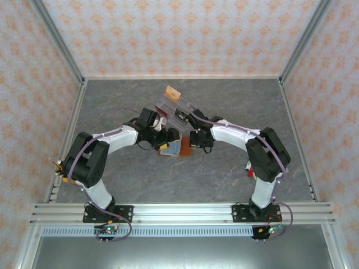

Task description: Take the credit cards out of the card holder

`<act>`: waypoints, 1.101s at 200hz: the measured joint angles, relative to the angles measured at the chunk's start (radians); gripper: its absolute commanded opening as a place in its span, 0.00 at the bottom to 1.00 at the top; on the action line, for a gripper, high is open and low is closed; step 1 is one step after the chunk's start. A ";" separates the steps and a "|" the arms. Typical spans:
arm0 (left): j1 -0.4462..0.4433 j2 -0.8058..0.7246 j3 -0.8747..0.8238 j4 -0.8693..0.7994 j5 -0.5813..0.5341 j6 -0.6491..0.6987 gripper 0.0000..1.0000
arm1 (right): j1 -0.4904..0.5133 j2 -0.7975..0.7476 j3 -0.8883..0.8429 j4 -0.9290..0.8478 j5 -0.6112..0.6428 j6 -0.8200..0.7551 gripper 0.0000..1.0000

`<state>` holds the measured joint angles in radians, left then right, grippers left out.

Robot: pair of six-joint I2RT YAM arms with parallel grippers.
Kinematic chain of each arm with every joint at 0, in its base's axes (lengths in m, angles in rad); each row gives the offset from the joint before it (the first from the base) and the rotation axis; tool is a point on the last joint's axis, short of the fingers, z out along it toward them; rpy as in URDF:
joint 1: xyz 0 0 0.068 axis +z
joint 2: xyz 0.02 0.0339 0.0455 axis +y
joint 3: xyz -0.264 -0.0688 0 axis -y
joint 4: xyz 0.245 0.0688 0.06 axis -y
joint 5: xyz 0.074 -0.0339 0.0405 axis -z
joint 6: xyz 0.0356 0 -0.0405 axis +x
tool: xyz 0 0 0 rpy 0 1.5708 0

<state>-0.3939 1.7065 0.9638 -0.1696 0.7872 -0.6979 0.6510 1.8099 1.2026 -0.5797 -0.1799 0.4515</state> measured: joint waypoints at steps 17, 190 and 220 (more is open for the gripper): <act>-0.013 0.000 0.004 0.004 0.012 0.000 0.79 | 0.000 0.000 0.000 0.000 0.000 0.000 0.05; -0.086 0.120 0.021 0.174 0.035 -0.080 0.45 | -0.037 -0.098 -0.077 0.029 0.040 0.095 0.39; -0.086 0.124 0.023 0.158 0.012 -0.074 0.37 | -0.037 -0.177 -0.077 0.051 0.048 0.098 0.39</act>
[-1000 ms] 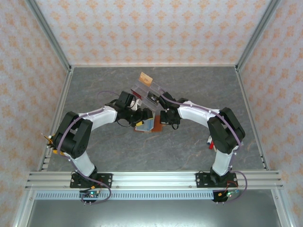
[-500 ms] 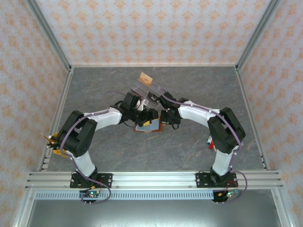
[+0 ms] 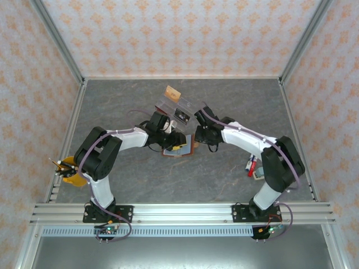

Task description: Take the credit cards out of the card holder

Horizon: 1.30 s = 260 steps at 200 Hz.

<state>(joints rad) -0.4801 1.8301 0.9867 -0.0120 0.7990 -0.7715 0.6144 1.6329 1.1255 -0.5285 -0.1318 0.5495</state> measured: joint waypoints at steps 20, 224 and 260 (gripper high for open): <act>0.000 -0.004 0.000 -0.024 -0.022 0.014 0.34 | 0.004 -0.010 0.003 0.018 -0.017 0.000 0.39; 0.127 -0.187 -0.060 -0.216 -0.220 0.042 0.29 | 0.202 0.268 0.221 0.012 -0.001 0.039 0.20; 0.127 -0.175 -0.060 -0.188 -0.181 0.032 0.28 | 0.202 0.278 0.221 0.005 0.020 0.059 0.20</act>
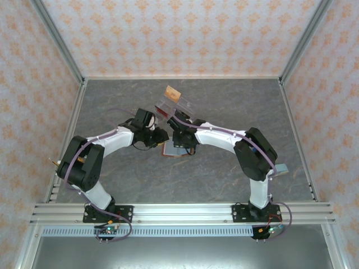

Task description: Take the credit cards out of the card holder

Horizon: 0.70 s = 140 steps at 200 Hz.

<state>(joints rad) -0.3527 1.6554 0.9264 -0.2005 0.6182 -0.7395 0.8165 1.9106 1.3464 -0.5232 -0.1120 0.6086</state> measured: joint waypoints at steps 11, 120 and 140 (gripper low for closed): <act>0.000 0.012 0.000 0.009 0.011 -0.002 0.28 | 0.000 0.001 0.000 -0.002 0.006 0.004 0.20; -0.002 0.068 0.000 0.018 0.029 -0.004 0.30 | -0.013 0.036 0.000 -0.021 0.030 0.027 0.20; -0.005 0.078 0.000 0.018 0.029 -0.004 0.30 | -0.013 0.037 -0.001 -0.021 0.030 0.027 0.20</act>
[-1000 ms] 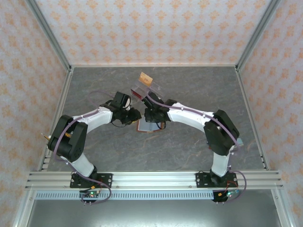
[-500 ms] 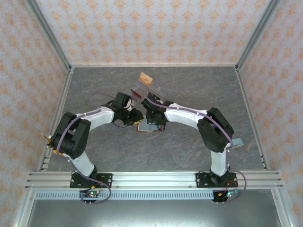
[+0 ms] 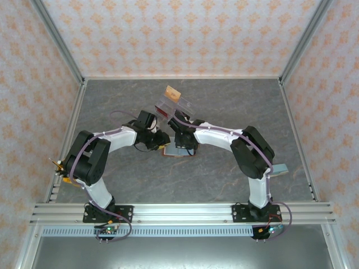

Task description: Take the credit cards out of the card holder

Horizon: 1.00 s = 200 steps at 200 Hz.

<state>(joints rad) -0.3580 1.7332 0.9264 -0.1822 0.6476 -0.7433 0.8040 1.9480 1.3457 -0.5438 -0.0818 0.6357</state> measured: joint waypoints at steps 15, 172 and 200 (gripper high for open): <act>-0.002 0.006 0.000 0.000 0.002 0.000 0.30 | 0.000 0.004 0.000 0.000 0.000 0.000 0.20; -0.010 0.048 0.022 0.013 0.072 0.000 0.32 | -0.027 0.029 -0.005 0.002 -0.031 0.019 0.19; -0.010 0.052 0.022 0.022 0.097 -0.001 0.32 | -0.031 0.030 -0.005 0.005 -0.031 0.019 0.16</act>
<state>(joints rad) -0.3683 1.7855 0.9482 -0.1600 0.7441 -0.7441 0.7734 1.9778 1.3403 -0.5388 -0.1131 0.6544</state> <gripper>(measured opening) 0.315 0.174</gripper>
